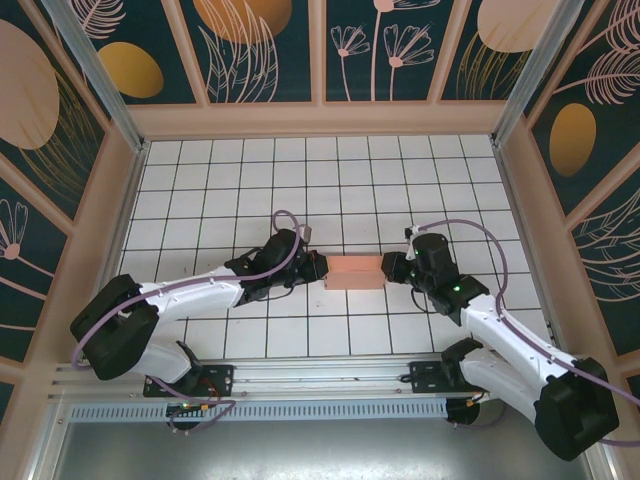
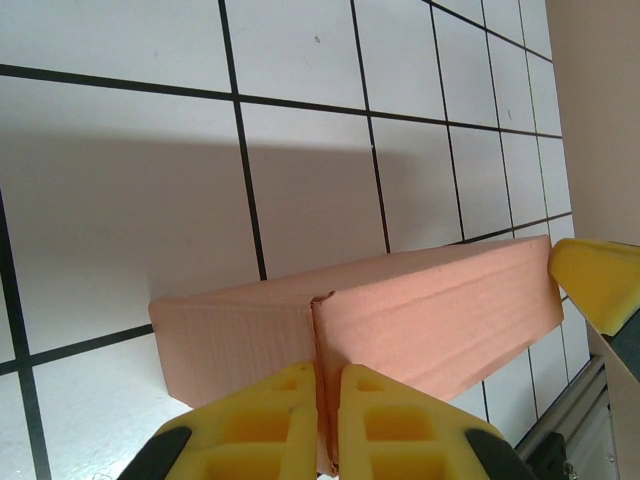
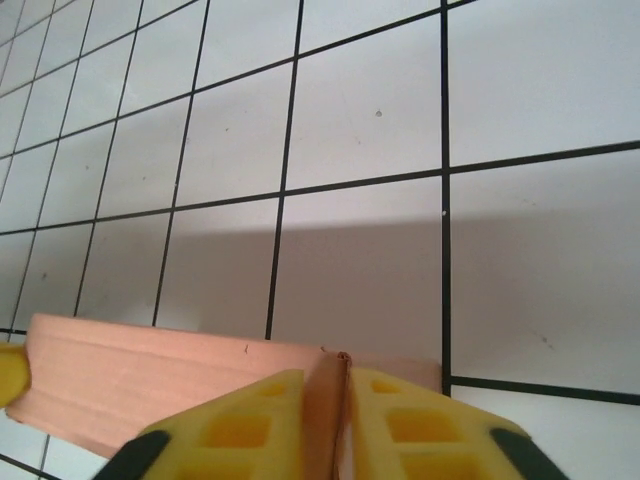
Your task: Fold the paper box
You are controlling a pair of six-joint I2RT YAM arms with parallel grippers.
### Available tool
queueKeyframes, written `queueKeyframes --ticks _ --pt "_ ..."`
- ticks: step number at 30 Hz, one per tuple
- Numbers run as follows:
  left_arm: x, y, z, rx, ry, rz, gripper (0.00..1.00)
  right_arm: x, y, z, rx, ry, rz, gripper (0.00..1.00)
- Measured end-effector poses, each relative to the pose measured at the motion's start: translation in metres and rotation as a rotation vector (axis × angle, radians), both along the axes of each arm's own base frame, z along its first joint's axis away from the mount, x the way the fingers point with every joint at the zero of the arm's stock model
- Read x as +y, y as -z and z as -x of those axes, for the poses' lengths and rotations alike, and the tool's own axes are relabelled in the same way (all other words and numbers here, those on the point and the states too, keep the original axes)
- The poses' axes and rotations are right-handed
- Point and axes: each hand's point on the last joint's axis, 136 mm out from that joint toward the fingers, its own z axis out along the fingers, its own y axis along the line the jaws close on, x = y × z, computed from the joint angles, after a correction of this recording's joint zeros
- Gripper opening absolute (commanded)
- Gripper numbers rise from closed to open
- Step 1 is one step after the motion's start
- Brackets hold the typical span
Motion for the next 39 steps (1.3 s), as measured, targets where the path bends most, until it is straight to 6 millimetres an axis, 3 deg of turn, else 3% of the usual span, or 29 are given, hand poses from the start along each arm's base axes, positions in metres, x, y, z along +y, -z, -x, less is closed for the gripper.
queueKeyframes --ticks 1,3,6,7,10,12,19,26,31,34,35,39 --pt "-0.001 0.000 0.000 -0.001 0.001 0.001 0.11 -0.001 0.000 0.000 -0.002 -0.001 0.003 0.12" --pt "-0.001 -0.001 -0.001 -0.004 0.003 0.001 0.14 -0.001 -0.001 0.000 -0.005 -0.001 0.002 0.00" --pt "-0.002 -0.002 -0.001 -0.006 0.012 -0.008 0.17 -0.002 -0.003 0.000 -0.011 -0.005 0.008 0.00" --pt "-0.003 -0.002 -0.002 -0.005 0.015 -0.013 0.18 -0.002 -0.003 0.000 -0.011 -0.006 0.010 0.03" --pt "-0.003 -0.003 -0.002 -0.002 0.024 -0.035 0.24 -0.003 -0.004 0.000 -0.008 -0.010 0.025 0.49" --pt "-0.003 -0.003 -0.003 0.002 0.029 -0.057 0.29 -0.005 -0.004 0.001 -0.005 -0.015 0.039 0.59" --pt "-0.007 -0.003 -0.012 0.015 0.045 -0.157 0.54 -0.002 -0.025 -0.005 -0.077 -0.072 0.090 0.70" --pt "-0.001 -0.012 -0.023 -0.017 0.033 -0.201 0.72 0.008 -0.060 -0.013 -0.221 -0.201 0.164 0.78" --pt "0.032 -0.035 -0.042 -0.093 -0.059 -0.178 0.85 0.023 -0.074 -0.008 -0.312 -0.369 0.212 0.88" --pt "0.063 -0.048 -0.050 -0.146 -0.130 -0.180 0.90 0.036 -0.072 -0.001 -0.334 -0.513 0.236 0.91" --pt "0.071 -0.051 -0.052 -0.159 -0.149 -0.182 0.94 0.040 -0.071 0.001 -0.338 -0.553 0.244 0.92" --pt "0.097 -0.063 -0.055 -0.211 -0.210 -0.200 0.98 0.059 -0.064 0.007 -0.369 -0.744 0.308 0.97"
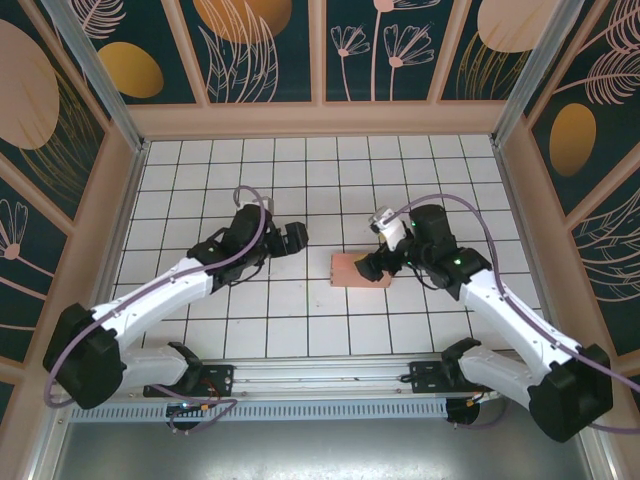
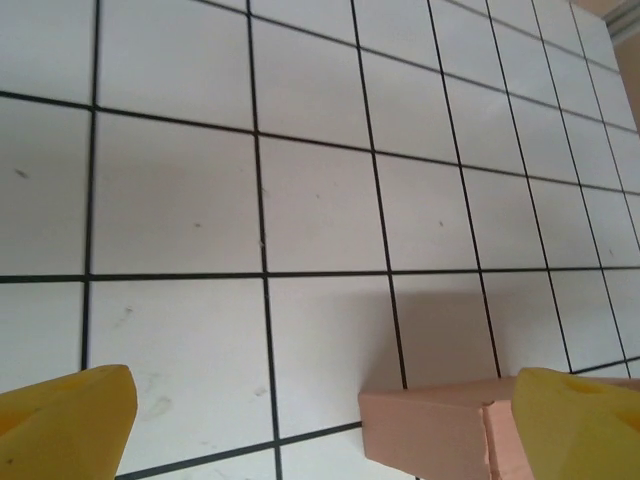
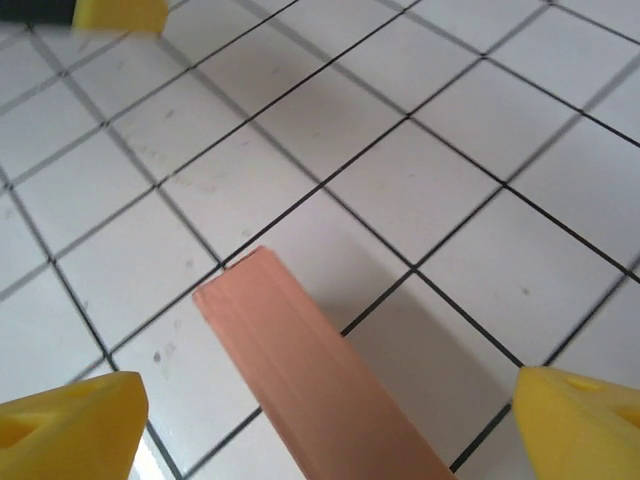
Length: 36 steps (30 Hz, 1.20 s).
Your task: Fold the paper box
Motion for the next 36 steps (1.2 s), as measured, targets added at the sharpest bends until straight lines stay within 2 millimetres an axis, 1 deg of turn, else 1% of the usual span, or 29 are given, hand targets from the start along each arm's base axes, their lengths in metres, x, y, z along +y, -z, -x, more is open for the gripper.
queueKeyframes --ticks 3,6,11,17,23,31,33,36 --pt "0.015 -0.003 0.001 -0.020 -0.035 -0.011 0.99 0.014 0.007 0.002 -0.010 -0.120 0.067 0.97" --pt "0.024 0.001 0.006 -0.021 -0.053 -0.025 0.98 0.027 0.017 0.000 -0.009 -0.218 0.124 0.96" --pt "0.034 0.008 0.015 -0.020 -0.063 -0.036 0.98 0.041 0.033 -0.004 -0.009 -0.329 0.174 0.93" --pt "0.039 0.002 0.019 -0.038 -0.071 -0.029 0.99 0.053 0.050 -0.007 0.007 -0.420 0.192 0.89" --pt "0.042 0.008 0.023 -0.026 -0.071 -0.039 0.98 0.059 0.067 -0.006 0.047 -0.476 0.217 0.75" --pt "0.044 0.015 0.026 -0.013 -0.071 -0.050 0.98 0.058 0.077 -0.004 0.083 -0.495 0.236 0.54" --pt "0.044 0.015 0.026 -0.012 -0.071 -0.050 0.99 0.058 0.078 -0.003 0.089 -0.497 0.240 0.47" --pt "0.044 0.016 0.026 -0.012 -0.071 -0.051 0.98 0.057 0.078 -0.005 0.090 -0.485 0.247 0.46"
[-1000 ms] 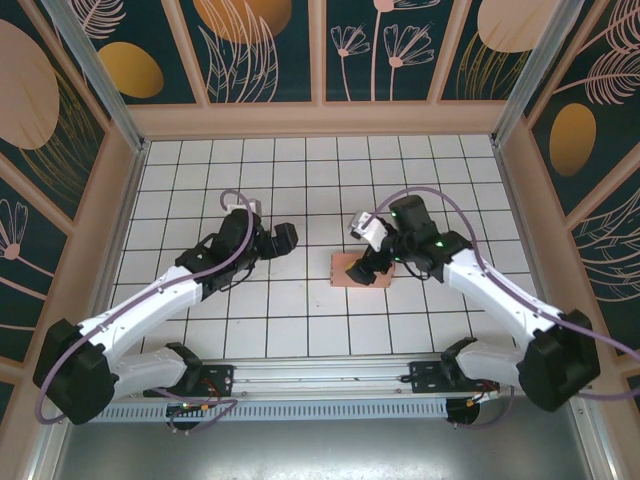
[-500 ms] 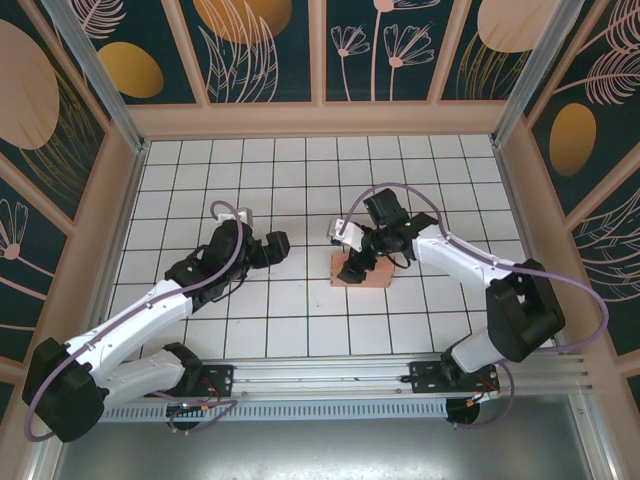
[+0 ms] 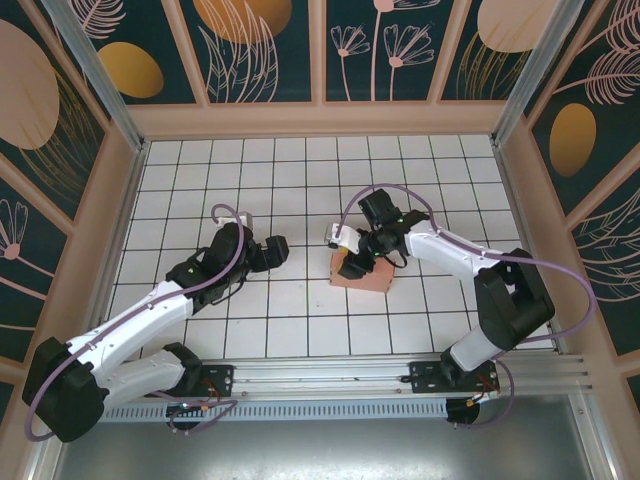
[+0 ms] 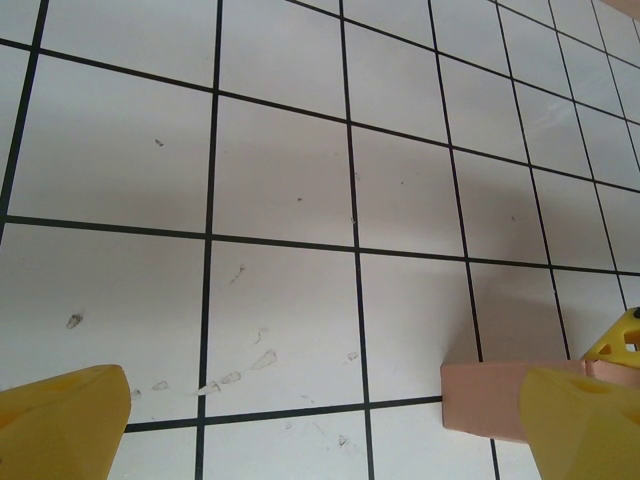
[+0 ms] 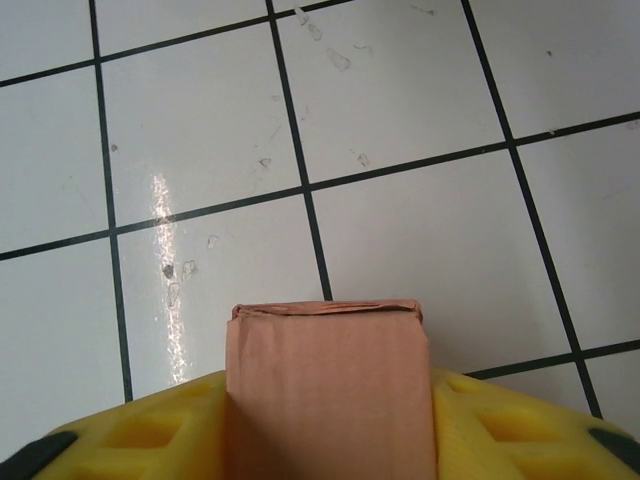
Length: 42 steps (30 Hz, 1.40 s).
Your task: Fold the paper box
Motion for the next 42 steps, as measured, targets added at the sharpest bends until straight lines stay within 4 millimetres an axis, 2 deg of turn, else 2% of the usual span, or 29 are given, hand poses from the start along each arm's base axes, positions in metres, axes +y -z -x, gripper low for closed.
queueKeyframes --ticks 7,10,14,20,24,27,33,37,40,42 --pt "0.000 0.002 0.000 0.002 -0.003 -0.005 0.99 -0.004 0.000 -0.009 -0.036 0.034 0.035 0.44" --pt "0.001 0.003 -0.001 0.004 -0.007 -0.010 0.99 -0.010 -0.002 -0.023 -0.101 0.081 0.068 0.45" --pt "0.004 0.006 -0.002 0.002 -0.020 -0.021 0.98 -0.023 -0.014 -0.054 -0.252 0.195 0.126 0.45" --pt "0.009 0.031 0.001 0.055 -0.044 -0.037 0.99 -0.047 -0.040 -0.107 -0.516 0.399 0.201 0.44" --pt "0.009 0.037 0.000 0.068 -0.051 -0.040 0.99 -0.057 -0.047 -0.127 -0.648 0.478 0.228 0.43" --pt "0.008 0.036 -0.001 0.063 -0.051 -0.036 0.99 -0.058 -0.039 -0.138 -0.740 0.502 0.274 0.44" --pt "0.007 0.035 -0.002 0.057 -0.051 -0.032 0.98 -0.052 -0.004 -0.144 -0.806 0.501 0.357 0.47" --pt "0.007 0.037 -0.002 0.061 -0.050 -0.035 0.98 -0.050 0.007 -0.150 -0.823 0.520 0.367 0.57" --pt "0.007 0.037 -0.002 0.061 -0.051 -0.036 0.98 -0.049 0.012 -0.150 -0.822 0.532 0.358 0.75" --pt "0.008 0.037 -0.002 0.061 -0.052 -0.037 0.99 -0.047 0.012 -0.149 -0.814 0.543 0.337 0.93"
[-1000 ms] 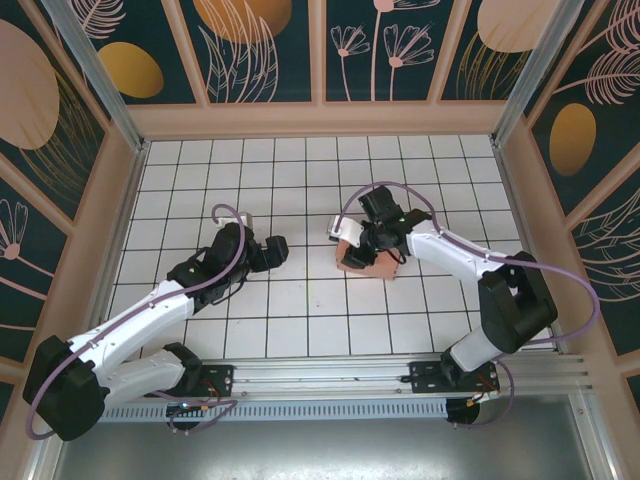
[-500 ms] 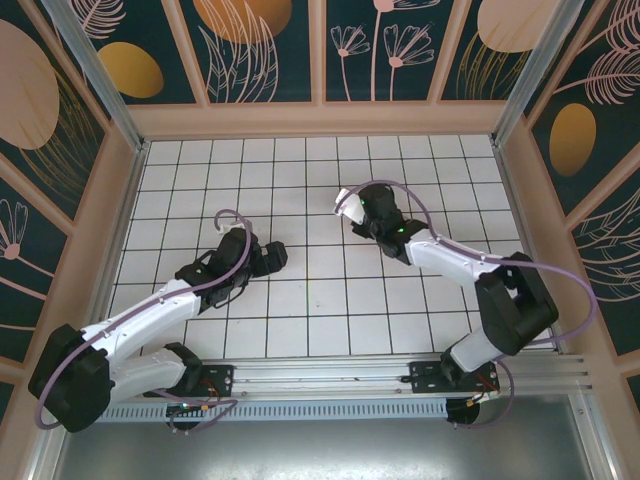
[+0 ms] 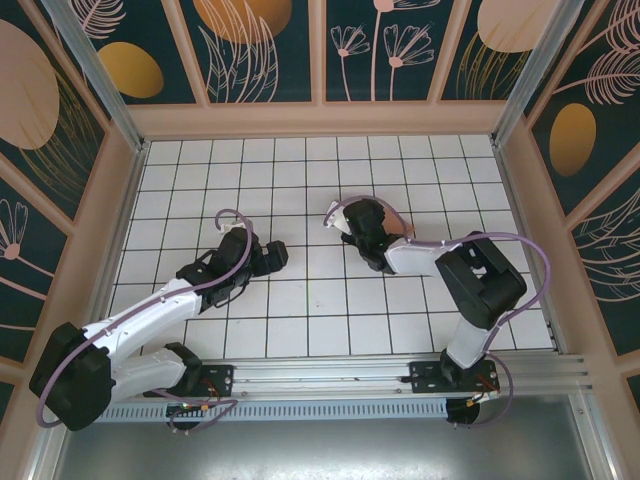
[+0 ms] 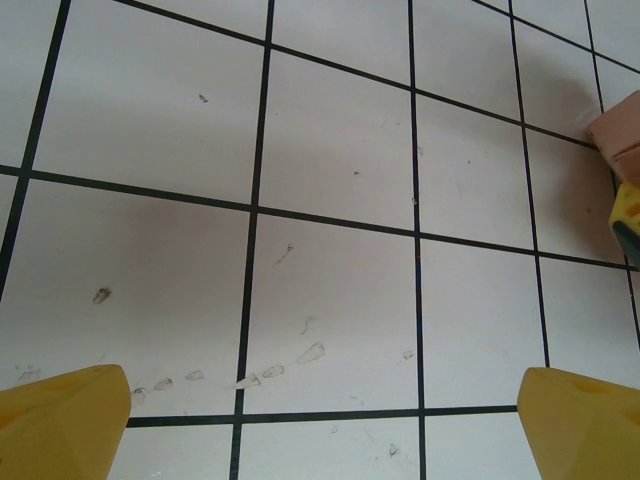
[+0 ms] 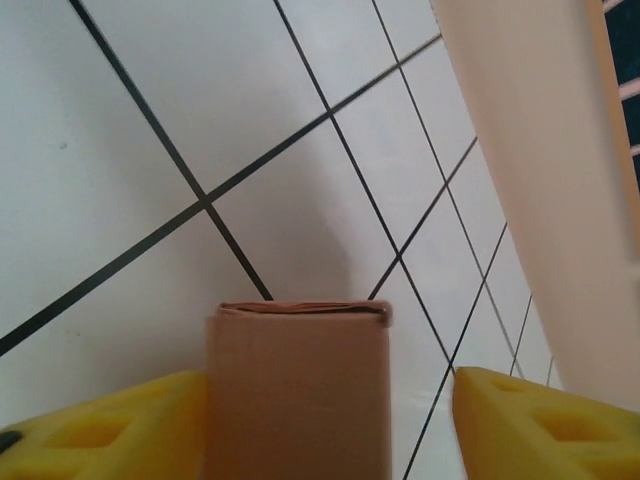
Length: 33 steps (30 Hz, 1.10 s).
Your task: Fold the paper box
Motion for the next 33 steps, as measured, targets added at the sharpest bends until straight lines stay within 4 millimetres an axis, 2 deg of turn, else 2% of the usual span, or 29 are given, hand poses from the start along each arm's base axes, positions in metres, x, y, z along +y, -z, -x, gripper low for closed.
queueKeyframes --ticks 1,4,6,9,13,17,21,25,30,33 --pt "0.000 0.000 0.000 -0.002 -0.002 -0.002 0.99 0.002 -0.001 0.000 0.000 0.000 -0.020 0.99" --pt "0.004 -0.003 -0.002 -0.020 -0.011 -0.019 0.99 0.008 -0.008 0.003 0.011 -0.013 -0.107 0.99" --pt "0.006 -0.007 -0.004 -0.044 -0.010 -0.031 0.98 0.014 -0.021 0.008 0.016 -0.036 -0.196 0.99" --pt "0.004 -0.019 -0.009 -0.108 0.024 -0.048 0.98 0.013 -0.052 0.016 0.009 -0.063 -0.368 0.99" --pt "-0.001 -0.042 -0.019 -0.245 0.112 -0.107 0.99 -0.017 -0.093 0.024 -0.048 -0.032 -0.611 0.99" --pt "0.008 -0.058 -0.029 -0.400 0.146 -0.229 0.99 -0.069 -0.108 0.032 -0.103 0.073 -0.790 0.99" --pt "0.032 -0.062 -0.041 -0.516 0.132 -0.334 0.98 -0.129 -0.104 0.044 -0.169 0.219 -0.898 0.99" --pt "0.080 -0.055 -0.055 -0.578 0.025 -0.430 0.98 -0.178 -0.082 0.053 -0.210 0.371 -0.938 0.99" --pt "0.137 -0.038 -0.062 -0.596 -0.136 -0.519 0.99 -0.224 -0.045 0.064 -0.230 0.522 -0.983 0.99" --pt "0.166 -0.023 -0.060 -0.596 -0.222 -0.545 0.99 -0.237 -0.030 0.063 -0.232 0.566 -1.012 0.99"
